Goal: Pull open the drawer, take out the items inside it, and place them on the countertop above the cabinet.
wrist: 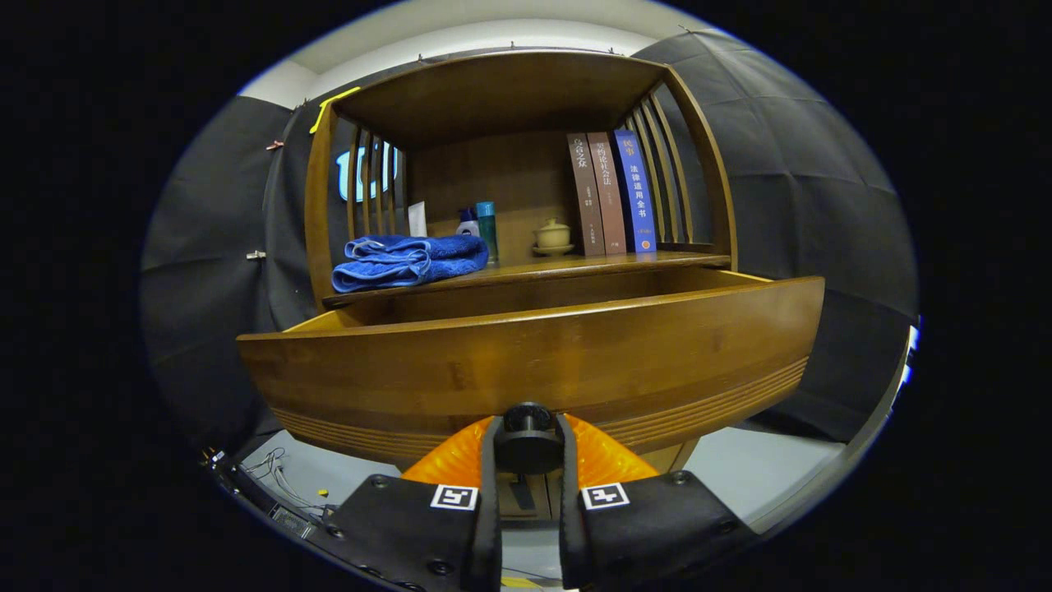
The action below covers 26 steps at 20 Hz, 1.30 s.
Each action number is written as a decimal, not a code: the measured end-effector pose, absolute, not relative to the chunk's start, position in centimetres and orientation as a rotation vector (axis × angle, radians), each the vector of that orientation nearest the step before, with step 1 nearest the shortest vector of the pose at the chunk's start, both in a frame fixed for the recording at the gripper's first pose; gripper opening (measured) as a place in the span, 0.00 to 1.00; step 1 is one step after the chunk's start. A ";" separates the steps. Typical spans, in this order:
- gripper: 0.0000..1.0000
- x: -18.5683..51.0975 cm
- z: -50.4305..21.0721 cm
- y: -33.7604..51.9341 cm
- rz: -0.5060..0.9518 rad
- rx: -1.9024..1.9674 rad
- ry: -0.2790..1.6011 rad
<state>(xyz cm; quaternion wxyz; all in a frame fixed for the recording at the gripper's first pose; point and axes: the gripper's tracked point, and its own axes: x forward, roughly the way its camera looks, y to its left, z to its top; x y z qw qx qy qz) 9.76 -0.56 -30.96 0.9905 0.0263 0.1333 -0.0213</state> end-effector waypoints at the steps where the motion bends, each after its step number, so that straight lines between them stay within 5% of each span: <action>1: 0.31 9.2 -31.0 -0.5 -0.040 0.052 0.273; 12: 0.32 7.6 -31.5 -0.6 -0.035 0.026 0.278; 17: 0.98 5.0 -32.5 -0.6 0.026 -0.003 0.416; 26: 0.99 8.2 -18.0 -1.3 0.106 -0.006 0.436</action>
